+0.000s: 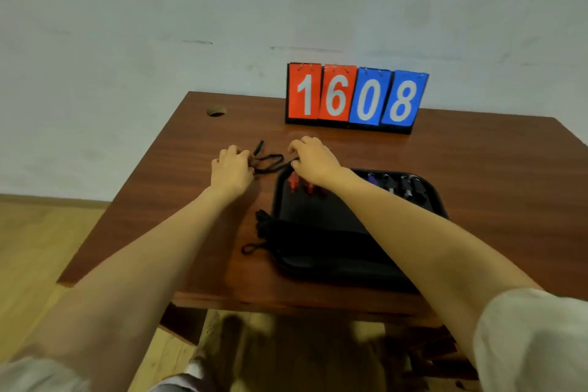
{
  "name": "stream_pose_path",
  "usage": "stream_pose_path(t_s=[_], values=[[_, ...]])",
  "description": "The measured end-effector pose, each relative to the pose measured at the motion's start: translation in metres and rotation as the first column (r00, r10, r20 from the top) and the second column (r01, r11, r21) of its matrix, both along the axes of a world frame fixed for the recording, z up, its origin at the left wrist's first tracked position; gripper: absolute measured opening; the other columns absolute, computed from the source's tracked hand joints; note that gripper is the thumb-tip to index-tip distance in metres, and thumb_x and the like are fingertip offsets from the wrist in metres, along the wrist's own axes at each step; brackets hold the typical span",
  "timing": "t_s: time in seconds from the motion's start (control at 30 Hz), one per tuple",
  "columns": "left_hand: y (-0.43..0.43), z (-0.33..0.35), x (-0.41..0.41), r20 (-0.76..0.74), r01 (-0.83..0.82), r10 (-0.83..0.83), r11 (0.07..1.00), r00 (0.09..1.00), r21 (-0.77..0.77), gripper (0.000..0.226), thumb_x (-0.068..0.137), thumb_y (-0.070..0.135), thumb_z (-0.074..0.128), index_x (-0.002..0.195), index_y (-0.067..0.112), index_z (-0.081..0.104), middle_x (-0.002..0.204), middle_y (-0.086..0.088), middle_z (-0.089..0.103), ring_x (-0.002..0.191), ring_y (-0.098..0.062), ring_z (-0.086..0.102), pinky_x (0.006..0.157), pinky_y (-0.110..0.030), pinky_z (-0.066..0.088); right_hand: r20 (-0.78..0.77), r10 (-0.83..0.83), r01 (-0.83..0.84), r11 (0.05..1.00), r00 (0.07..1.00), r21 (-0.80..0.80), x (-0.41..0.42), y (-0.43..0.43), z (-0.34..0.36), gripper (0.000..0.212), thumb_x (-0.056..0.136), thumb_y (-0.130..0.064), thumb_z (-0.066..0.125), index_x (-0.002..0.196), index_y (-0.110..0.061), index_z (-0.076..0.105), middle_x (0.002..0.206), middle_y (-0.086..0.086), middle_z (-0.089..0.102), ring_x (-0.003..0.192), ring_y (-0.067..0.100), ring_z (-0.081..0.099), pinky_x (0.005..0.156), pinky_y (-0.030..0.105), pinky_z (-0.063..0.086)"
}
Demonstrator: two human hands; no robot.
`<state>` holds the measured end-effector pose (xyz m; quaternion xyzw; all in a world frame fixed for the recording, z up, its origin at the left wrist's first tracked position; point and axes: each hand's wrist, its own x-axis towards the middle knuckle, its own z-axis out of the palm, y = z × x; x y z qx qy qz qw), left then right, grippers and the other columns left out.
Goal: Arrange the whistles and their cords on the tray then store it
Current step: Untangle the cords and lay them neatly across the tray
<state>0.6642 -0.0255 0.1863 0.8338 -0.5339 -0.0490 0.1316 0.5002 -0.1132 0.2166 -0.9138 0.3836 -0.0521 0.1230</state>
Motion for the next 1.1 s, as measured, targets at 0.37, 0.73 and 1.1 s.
stream_pose_path(t_s=[0.37,0.73,1.1], values=[[-0.043,-0.048,0.03,-0.025,0.163,-0.163,0.986,0.986,-0.036,0.038,0.093,0.037,0.051,0.127,0.021,0.058,0.134,-0.004,0.051,0.127,-0.027,0.041,0.101,-0.041,0.035,-0.073,0.054,-0.041,0.984,0.996,0.173,0.067,-0.06,-0.043,0.017,0.091,-0.021,0.06,0.105,-0.013,0.066,0.094,0.001,0.058,0.092,0.025,0.057,0.07,0.031,0.041],[-0.032,-0.023,0.011,-0.149,-0.011,-0.032,0.96,0.988,-0.281,0.039,0.092,0.018,0.055,0.128,0.007,0.047,0.135,-0.011,0.046,0.13,-0.029,0.037,0.105,-0.038,0.032,0.279,-0.059,0.01,0.984,0.959,0.176,0.049,-0.049,-0.02,0.028,0.098,-0.027,0.048,0.114,-0.015,0.067,0.118,0.004,0.066,0.106,0.022,0.059,0.091,0.036,0.048],[-0.02,0.089,-0.034,-0.257,0.037,-0.168,0.893,0.952,-0.448,0.02,0.098,0.022,0.045,0.081,0.017,0.053,0.08,0.002,0.057,0.086,-0.024,0.055,0.097,-0.045,0.033,0.524,-0.008,0.027,0.999,0.851,-0.029,-0.011,-0.016,0.098,0.025,0.098,-0.022,0.047,0.107,-0.011,0.068,0.109,0.005,0.067,0.091,0.015,0.056,0.083,0.03,0.046]])
